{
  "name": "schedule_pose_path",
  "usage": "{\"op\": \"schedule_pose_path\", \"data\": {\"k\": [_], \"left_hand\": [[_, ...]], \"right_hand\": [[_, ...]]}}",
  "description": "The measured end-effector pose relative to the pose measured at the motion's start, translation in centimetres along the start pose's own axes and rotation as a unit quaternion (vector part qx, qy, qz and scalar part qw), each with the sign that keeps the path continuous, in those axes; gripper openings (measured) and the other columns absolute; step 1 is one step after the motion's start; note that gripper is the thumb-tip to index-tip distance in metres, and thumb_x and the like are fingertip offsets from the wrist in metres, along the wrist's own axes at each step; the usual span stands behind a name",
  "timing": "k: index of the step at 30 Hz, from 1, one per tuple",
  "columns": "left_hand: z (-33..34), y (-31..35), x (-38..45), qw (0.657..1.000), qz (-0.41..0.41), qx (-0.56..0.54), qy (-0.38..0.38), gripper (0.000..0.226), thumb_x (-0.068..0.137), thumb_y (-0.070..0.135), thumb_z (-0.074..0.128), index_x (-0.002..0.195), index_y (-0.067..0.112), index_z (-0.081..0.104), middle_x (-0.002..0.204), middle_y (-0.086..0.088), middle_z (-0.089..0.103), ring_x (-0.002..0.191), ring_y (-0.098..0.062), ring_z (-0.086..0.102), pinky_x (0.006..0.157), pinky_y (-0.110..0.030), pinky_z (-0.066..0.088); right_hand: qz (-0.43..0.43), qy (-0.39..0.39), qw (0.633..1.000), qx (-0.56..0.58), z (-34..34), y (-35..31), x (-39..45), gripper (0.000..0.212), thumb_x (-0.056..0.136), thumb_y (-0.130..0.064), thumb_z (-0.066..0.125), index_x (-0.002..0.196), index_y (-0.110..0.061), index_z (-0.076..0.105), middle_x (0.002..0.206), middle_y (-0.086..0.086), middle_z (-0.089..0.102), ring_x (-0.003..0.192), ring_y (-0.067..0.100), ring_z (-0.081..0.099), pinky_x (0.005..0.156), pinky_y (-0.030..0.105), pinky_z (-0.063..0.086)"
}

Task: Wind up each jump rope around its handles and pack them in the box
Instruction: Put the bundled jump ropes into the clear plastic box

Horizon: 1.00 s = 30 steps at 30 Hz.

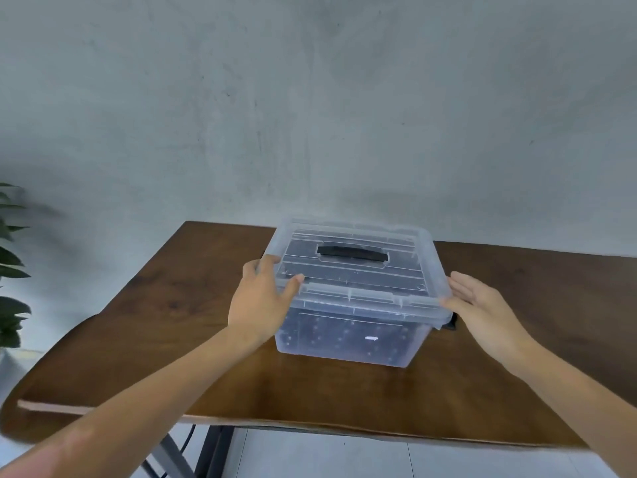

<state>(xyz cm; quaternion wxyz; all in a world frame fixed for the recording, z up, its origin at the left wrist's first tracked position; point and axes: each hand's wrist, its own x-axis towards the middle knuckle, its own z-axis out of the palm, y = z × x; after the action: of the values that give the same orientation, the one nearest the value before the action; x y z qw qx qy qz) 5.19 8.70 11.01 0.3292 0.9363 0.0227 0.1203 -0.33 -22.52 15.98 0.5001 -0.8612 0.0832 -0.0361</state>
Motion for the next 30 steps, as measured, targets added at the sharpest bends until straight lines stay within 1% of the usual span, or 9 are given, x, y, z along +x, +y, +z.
{"op": "schedule_pose_path", "data": {"k": [4, 6, 9, 11, 15, 19, 22, 25, 30], "left_hand": [[0.3, 0.1, -0.5, 1.000, -0.005, 0.002, 0.009, 0.062, 0.099, 0.061, 0.054, 0.149, 0.026, 0.040, 0.156, -0.009, 0.038, 0.089, -0.019, 0.065, 0.078, -0.034, 0.060], [0.5, -0.1, -0.7, 1.000, -0.008, 0.012, 0.000, 0.066, 0.098, 0.062, 0.056, 0.150, 0.026, 0.037, 0.156, -0.010, 0.037, 0.101, -0.023, 0.066, 0.083, -0.035, 0.060], [0.8, -0.3, -0.5, 1.000, -0.014, 0.020, -0.012, 0.079, 0.096, 0.064, 0.058, 0.156, 0.023, 0.026, 0.154, -0.013, 0.034, 0.130, -0.032, 0.050, 0.102, -0.043, 0.050], [0.6, -0.1, 0.1, 1.000, -0.019, 0.012, -0.002, 0.082, 0.096, 0.064, 0.056, 0.157, 0.021, 0.021, 0.154, -0.015, 0.033, 0.139, -0.035, 0.038, 0.110, -0.047, 0.041], [-0.1, 0.3, 3.3, 0.999, -0.041, -0.010, 0.002, 0.080, 0.099, 0.062, 0.051, 0.159, 0.018, 0.021, 0.155, -0.019, 0.031, 0.142, -0.041, 0.031, 0.114, -0.052, 0.034], [-0.6, 0.1, 7.6, 0.995, -0.096, -0.008, -0.030, 0.078, 0.103, 0.061, 0.047, 0.160, 0.015, 0.021, 0.158, -0.024, 0.030, 0.143, -0.048, 0.032, 0.115, -0.055, 0.032], [0.1, -0.8, 10.2, 0.989, -0.128, -0.010, -0.079, 0.084, 0.102, 0.066, 0.042, 0.161, 0.012, 0.019, 0.158, -0.026, 0.034, 0.139, -0.048, 0.041, 0.112, -0.056, 0.039], [1.0, -1.3, 11.1, 0.976, -0.158, -0.045, -0.146, 0.090, 0.101, 0.069, 0.038, 0.160, 0.005, 0.018, 0.157, -0.024, 0.041, 0.136, -0.043, 0.049, 0.104, -0.048, 0.044], [1.5, -1.6, 11.6, 0.955, -0.216, -0.067, -0.189, 0.111, 0.094, 0.082, 0.032, 0.164, -0.001, 0.012, 0.167, -0.022, 0.028, 0.149, -0.044, 0.035, 0.121, -0.053, 0.032]], "right_hand": [[-0.014, 0.012, 0.999, -0.039, 0.1, 0.6, 0.5, 0.037, 0.102, -0.007, 0.055, 0.139, -0.005, 0.051, 0.095, -0.026, 0.051, 0.083, -0.007, 0.053, 0.060, -0.001, 0.045], [-0.016, 0.015, 0.998, -0.057, 0.1, 1.2, 1.0, 0.039, 0.102, -0.010, 0.056, 0.141, -0.008, 0.050, 0.105, -0.019, 0.056, 0.089, -0.004, 0.055, 0.064, 0.003, 0.046], [-0.011, 0.020, 0.997, -0.075, 0.0, 1.8, 1.9, 0.054, 0.103, -0.021, 0.056, 0.153, -0.014, 0.037, 0.144, -0.003, 0.054, 0.124, 0.013, 0.055, 0.096, 0.022, 0.044], [-0.004, 0.040, 0.996, -0.075, -0.2, 2.0, 2.8, 0.062, 0.103, -0.029, 0.056, 0.158, -0.020, 0.028, 0.155, -0.002, 0.045, 0.136, 0.019, 0.050, 0.105, 0.036, 0.041], [0.019, 0.071, 0.996, -0.043, -0.8, 1.4, 5.6, 0.063, 0.103, -0.035, 0.056, 0.158, -0.023, 0.027, 0.156, -0.001, 0.044, 0.136, 0.021, 0.048, 0.101, 0.037, 0.038], [0.042, 0.071, 0.996, -0.038, -1.1, 0.4, 9.2, 0.060, 0.104, -0.039, 0.051, 0.157, -0.016, 0.031, 0.156, 0.006, 0.044, 0.139, 0.027, 0.045, 0.106, 0.041, 0.038], [0.071, 0.049, 0.994, -0.061, -0.4, 0.0, 11.4, 0.065, 0.106, -0.047, 0.042, 0.157, -0.009, 0.029, 0.159, 0.010, 0.038, 0.142, 0.030, 0.041, 0.105, 0.041, 0.037], [0.109, 0.014, 0.990, -0.090, 0.9, 0.1, 12.4, 0.075, 0.106, -0.057, 0.027, 0.158, -0.003, 0.022, 0.160, 0.015, 0.036, 0.141, 0.034, 0.042, 0.098, 0.039, 0.039], [0.155, 0.002, 0.980, -0.129, 2.3, 1.4, 13.5, 0.081, 0.106, -0.057, 0.008, 0.156, 0.004, 0.021, 0.156, 0.024, 0.037, 0.139, 0.038, 0.043, 0.107, 0.043, 0.037]]}}
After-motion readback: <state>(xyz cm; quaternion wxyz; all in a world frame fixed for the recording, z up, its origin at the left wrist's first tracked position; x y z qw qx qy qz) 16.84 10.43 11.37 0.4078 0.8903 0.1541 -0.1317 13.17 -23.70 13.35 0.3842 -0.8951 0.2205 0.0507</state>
